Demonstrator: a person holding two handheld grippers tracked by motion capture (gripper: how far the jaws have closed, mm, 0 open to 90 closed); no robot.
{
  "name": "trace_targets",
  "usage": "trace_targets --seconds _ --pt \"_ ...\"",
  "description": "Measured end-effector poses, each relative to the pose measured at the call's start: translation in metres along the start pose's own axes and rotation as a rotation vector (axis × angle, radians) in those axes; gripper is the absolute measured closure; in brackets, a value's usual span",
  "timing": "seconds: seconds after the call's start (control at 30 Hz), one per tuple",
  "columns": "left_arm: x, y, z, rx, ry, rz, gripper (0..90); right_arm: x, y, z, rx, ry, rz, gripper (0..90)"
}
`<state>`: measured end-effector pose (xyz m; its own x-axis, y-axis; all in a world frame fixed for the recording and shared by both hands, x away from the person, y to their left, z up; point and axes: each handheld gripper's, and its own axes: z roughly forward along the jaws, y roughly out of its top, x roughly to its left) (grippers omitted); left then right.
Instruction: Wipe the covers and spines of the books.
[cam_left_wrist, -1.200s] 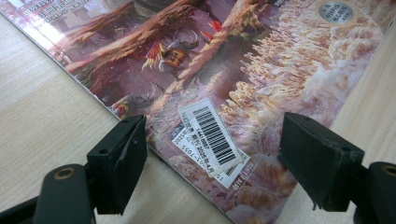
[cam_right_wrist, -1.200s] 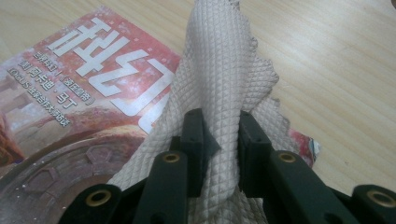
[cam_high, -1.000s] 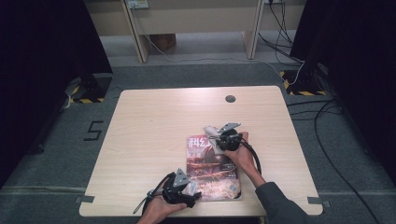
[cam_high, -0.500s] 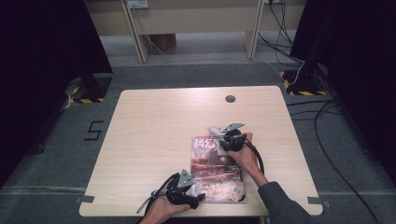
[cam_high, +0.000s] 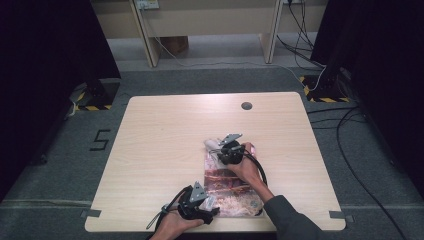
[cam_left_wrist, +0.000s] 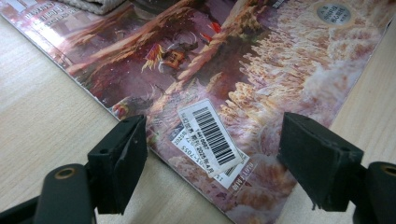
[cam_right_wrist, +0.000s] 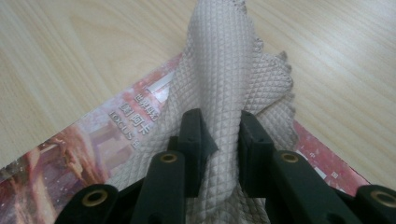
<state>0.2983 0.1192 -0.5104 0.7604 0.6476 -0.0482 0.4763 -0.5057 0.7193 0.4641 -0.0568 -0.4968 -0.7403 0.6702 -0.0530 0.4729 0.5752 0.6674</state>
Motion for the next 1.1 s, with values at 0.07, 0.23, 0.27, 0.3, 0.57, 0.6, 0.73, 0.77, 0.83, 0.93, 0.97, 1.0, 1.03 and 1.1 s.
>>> trace_targets --seconds 0.07,0.23,0.27,0.3,0.57,0.6,0.73,0.77,0.83,0.93,0.97,1.0,1.03,1.1 --pt "0.0 0.0 0.0 0.002 0.001 0.005 23.4 -0.005 0.0 0.001 -0.007 -0.032 0.012 74.5" --pt "0.0 0.0 0.0 0.001 0.003 0.004 23.3 -0.009 0.002 0.004 -0.015 -0.055 0.024 74.4" --pt "0.0 0.0 0.0 -0.001 0.004 0.002 23.3 -0.008 0.003 0.005 -0.014 -0.06 0.016 74.4" --pt "-0.001 0.0 0.0 0.0 0.006 0.004 23.5 -0.007 0.004 0.006 -0.016 -0.06 0.011 74.4" --pt "-0.002 0.0 0.0 -0.005 0.012 0.016 24.2 0.006 0.011 0.012 -0.023 -0.006 -0.01 74.5" --pt "-0.002 -0.001 -0.001 -0.004 0.009 0.012 24.1 0.008 0.012 0.013 -0.024 0.002 -0.018 74.5" --pt "-0.002 -0.001 -0.001 -0.007 0.011 0.014 24.2 0.011 0.013 0.013 -0.019 0.005 -0.037 73.1" --pt "-0.002 -0.001 -0.001 -0.009 0.012 0.011 24.2 0.01 0.013 0.014 -0.021 0.005 -0.031 72.7" --pt "-0.003 -0.002 -0.001 -0.013 0.016 0.012 24.3 0.007 0.013 0.014 -0.024 -0.027 -0.021 72.2" --pt "-0.003 -0.002 -0.001 -0.013 0.015 0.014 24.7 0.002 0.012 0.014 -0.029 -0.063 -0.017 72.6" --pt "-0.003 -0.002 -0.001 -0.013 0.015 0.013 24.6 0.002 0.011 0.014 -0.028 -0.056 -0.004 72.9" --pt "-0.003 -0.002 -0.001 -0.012 0.016 0.014 24.7 0.002 0.011 0.014 -0.028 -0.055 -0.008 73.6" --pt "-0.003 -0.001 -0.001 -0.01 0.014 0.016 24.7 0.002 0.012 0.014 -0.028 -0.059 -0.019 74.1" --pt "-0.002 -0.001 -0.001 -0.008 0.011 0.015 24.5 0.005 0.012 0.014 -0.027 -0.046 -0.022 74.1"
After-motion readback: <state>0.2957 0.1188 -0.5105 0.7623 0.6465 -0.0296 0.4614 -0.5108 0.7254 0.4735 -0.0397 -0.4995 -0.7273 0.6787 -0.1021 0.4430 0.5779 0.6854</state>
